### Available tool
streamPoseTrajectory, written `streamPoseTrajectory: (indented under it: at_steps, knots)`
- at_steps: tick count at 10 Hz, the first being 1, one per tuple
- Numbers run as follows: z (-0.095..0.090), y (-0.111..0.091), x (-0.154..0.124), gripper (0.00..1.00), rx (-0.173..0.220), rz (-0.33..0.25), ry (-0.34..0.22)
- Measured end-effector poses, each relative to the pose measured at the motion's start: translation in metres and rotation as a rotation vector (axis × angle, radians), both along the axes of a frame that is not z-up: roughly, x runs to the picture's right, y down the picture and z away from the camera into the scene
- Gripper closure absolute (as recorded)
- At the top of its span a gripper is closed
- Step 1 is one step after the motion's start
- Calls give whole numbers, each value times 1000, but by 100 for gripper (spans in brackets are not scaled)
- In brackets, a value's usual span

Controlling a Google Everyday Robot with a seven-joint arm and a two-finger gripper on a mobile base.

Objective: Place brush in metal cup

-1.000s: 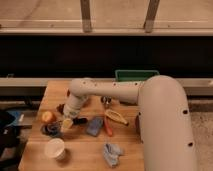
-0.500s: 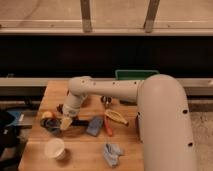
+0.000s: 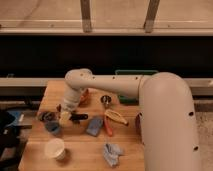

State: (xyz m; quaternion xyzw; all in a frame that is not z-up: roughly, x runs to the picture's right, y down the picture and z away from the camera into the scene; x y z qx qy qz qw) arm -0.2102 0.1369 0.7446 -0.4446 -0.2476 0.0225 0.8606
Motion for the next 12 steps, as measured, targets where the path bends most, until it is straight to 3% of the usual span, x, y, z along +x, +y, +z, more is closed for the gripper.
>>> streamPoseTrajectory:
  at_steps: [2,4,12]
  knots:
    - [-5,-22,10,84,22,-4,33]
    - [0,-42,34,84,15,9,100]
    - [25,-67,179,84,-134,272,475]
